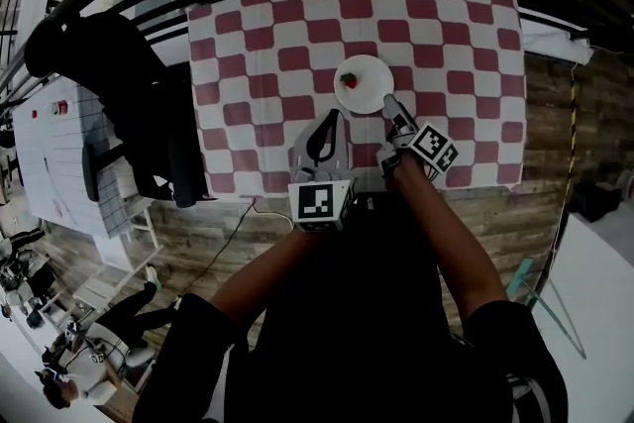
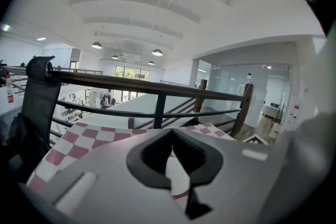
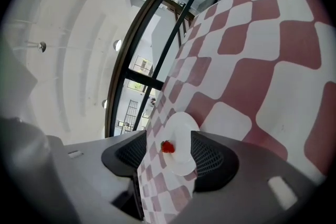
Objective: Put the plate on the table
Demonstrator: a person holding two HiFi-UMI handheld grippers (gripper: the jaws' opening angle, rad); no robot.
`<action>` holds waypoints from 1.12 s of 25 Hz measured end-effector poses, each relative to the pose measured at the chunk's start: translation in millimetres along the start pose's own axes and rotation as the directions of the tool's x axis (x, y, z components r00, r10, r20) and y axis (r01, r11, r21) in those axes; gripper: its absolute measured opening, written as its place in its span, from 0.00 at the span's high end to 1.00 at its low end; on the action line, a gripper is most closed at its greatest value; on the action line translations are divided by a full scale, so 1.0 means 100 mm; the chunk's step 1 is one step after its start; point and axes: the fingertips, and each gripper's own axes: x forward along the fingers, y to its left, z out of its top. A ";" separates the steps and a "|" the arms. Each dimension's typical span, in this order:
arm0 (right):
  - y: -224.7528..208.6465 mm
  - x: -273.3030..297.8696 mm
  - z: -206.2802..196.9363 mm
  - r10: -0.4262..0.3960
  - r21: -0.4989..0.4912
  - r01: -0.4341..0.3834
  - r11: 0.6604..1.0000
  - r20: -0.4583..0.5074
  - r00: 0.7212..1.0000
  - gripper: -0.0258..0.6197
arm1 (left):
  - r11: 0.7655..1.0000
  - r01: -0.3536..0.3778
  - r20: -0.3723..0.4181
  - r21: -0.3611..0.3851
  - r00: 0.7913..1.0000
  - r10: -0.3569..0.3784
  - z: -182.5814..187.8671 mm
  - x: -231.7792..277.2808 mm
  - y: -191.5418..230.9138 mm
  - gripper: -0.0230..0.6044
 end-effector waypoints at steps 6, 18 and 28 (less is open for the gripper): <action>0.53 -0.25 0.05 0.078 0.003 -0.079 0.997 0.046 0.996 0.64 | 1.000 0.003 0.008 -0.018 1.000 -0.003 0.00 -0.05 0.00 0.95; 1.52 -0.78 -0.19 0.222 -0.239 -0.200 0.950 0.068 0.973 0.96 | 0.998 0.037 0.078 -0.046 0.996 -0.033 0.20 -0.32 -0.03 0.95; 1.94 -1.14 -0.26 0.264 -0.534 -0.165 0.829 0.115 0.957 0.96 | 0.997 0.076 0.121 -0.016 0.990 -0.073 0.29 -0.56 -0.16 0.95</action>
